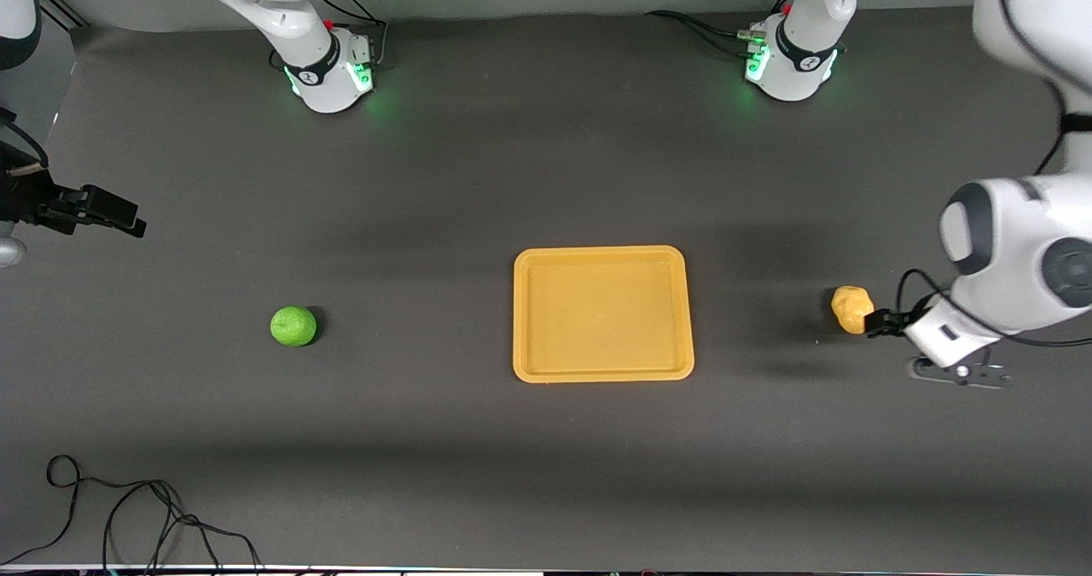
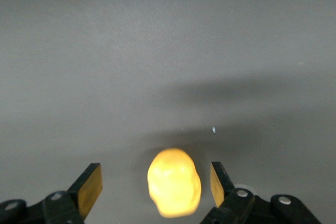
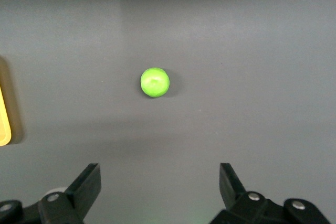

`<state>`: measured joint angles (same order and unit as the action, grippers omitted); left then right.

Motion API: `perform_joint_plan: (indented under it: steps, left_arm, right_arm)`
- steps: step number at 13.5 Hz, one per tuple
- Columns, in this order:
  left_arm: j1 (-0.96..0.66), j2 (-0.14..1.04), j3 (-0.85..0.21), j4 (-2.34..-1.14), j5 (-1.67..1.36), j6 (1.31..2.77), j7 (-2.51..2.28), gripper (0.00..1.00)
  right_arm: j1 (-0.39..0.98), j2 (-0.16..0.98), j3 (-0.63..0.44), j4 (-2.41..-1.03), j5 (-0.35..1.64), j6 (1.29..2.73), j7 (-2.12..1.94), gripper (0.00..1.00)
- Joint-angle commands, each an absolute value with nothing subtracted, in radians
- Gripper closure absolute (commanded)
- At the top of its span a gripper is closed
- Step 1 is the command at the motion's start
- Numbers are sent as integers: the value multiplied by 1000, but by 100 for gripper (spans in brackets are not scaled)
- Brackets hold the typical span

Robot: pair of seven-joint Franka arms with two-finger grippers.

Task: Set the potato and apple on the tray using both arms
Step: 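Lower the left gripper onto the yellow potato and close it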

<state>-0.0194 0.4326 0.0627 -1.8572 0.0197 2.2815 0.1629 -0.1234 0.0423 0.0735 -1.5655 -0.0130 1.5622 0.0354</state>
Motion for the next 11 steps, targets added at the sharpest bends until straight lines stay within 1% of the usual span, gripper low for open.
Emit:
perform_joint_plan:
  steps: [1, 5, 9, 10, 11]
  left_arm:
    - [-21, 391, 61, -2003, 12, 2413, 150, 8]
    - [-21, 391, 61, -2094, 12, 2508, 153, 7]
    - [-17, 385, 61, -2155, 12, 2572, 170, 8]
    - [-17, 384, 61, -2167, 12, 2582, 170, 12]
    - [-17, 382, 61, -2183, 12, 2597, 170, 12]
  right_arm:
    - [-137, 51, 75, -1534, 11, 1539, 5, 0]
    - [-135, 49, 77, -1537, 11, 1543, 5, 0]
    - [-133, 51, 78, -1539, 11, 1549, 9, 0]
    - [-133, 51, 78, -1539, 11, 1549, 9, 0]
    - [-133, 51, 78, -1539, 11, 1549, 9, 0]
